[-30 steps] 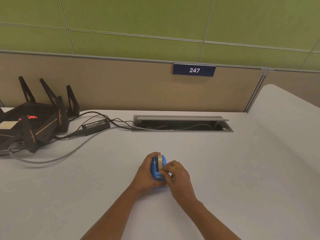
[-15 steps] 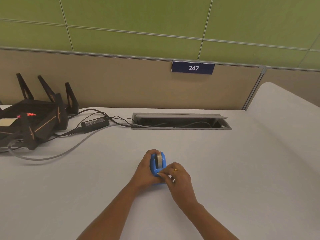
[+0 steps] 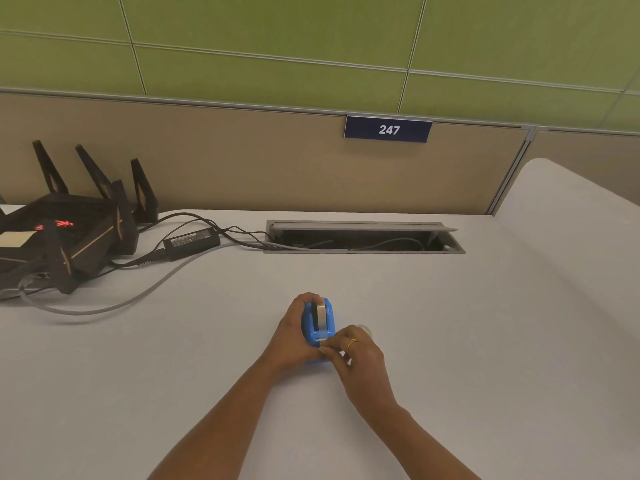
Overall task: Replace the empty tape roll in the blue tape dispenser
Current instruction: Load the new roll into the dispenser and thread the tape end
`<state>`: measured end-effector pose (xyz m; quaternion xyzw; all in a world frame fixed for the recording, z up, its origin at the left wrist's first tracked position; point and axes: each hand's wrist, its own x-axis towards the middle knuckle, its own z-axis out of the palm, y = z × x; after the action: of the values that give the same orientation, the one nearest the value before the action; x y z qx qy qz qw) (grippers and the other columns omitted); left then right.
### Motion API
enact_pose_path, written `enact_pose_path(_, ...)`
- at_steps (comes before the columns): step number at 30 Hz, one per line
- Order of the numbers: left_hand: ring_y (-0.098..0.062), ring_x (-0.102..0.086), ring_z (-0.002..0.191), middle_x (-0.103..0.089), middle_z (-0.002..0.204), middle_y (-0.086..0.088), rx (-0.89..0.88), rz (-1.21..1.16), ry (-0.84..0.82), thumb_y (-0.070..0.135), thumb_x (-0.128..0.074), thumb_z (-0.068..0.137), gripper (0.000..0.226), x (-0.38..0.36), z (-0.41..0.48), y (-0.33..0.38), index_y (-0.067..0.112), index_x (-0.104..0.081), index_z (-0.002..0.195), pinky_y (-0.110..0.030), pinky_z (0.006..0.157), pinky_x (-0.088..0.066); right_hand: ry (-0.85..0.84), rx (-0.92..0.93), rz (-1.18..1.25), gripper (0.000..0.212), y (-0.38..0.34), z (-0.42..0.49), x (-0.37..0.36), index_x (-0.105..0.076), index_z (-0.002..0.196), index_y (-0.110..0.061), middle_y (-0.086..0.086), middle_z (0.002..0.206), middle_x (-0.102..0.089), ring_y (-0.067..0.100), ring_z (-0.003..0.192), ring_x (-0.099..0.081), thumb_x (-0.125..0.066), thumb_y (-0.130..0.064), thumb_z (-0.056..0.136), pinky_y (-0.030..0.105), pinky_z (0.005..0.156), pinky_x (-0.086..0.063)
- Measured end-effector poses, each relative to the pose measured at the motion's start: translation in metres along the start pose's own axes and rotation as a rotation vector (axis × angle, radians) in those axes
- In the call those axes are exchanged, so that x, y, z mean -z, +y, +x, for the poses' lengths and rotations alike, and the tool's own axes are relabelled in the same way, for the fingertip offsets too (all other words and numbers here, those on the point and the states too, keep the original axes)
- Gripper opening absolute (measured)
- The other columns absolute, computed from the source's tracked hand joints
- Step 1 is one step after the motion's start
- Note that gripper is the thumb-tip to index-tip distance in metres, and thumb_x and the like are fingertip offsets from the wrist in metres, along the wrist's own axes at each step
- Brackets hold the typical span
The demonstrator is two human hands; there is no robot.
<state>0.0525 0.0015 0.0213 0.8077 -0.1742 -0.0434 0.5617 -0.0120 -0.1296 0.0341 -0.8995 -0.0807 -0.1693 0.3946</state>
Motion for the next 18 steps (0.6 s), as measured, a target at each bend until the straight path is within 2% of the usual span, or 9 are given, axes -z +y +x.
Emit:
enact_pose_path(7,-0.022,-0.049,0.105,-0.045,0.123,0.0,0.0,0.004,-0.003,0.013,-0.086,0.053,0.076,0.0,-0.001,0.001,0.023,-0.039,0.113,-0.028,0.087,-0.049,0.005,0.012,-0.016,0.012,0.001,-0.001,0.0,-0.072,0.089,-0.007,0.011,0.086,-0.067,0.005,0.073,-0.049,-0.065,-0.015,0.082,-0.004,0.068,-0.036)
enact_pose_path(14,-0.024,-0.048,0.109,-0.045,0.125,-0.003,0.005,0.01,-0.004,0.01,-0.086,0.055,0.075,0.001,-0.002,0.007,0.017,-0.039,0.114,-0.036,0.094,-0.048,0.004,0.018,-0.023,0.014,0.005,-0.003,-0.003,-0.072,0.091,-0.007,0.012,0.087,-0.066,0.008,0.076,-0.05,-0.064,-0.016,0.083,0.001,0.067,-0.035)
enact_pose_path(16,-0.025,-0.047,0.112,-0.043,0.128,-0.004,0.005,0.012,-0.012,0.008,-0.085,0.056,0.076,0.001,-0.004,0.009,0.014,-0.039,0.116,-0.039,0.098,-0.046,0.006,0.02,-0.027,0.013,0.006,-0.003,-0.004,-0.072,0.09,-0.006,0.012,0.086,-0.067,0.012,0.076,-0.054,-0.065,-0.014,0.082,0.001,0.07,-0.038)
enact_pose_path(18,-0.024,-0.043,0.121,-0.039,0.135,-0.007,0.005,0.019,-0.025,0.006,-0.083,0.059,0.081,0.001,-0.006,0.011,0.011,-0.035,0.124,-0.041,0.105,-0.041,0.005,0.036,-0.044,0.011,0.007,-0.003,-0.005,-0.072,0.088,-0.006,0.013,0.084,-0.067,0.019,0.077,-0.059,-0.066,-0.011,0.081,0.005,0.079,-0.035)
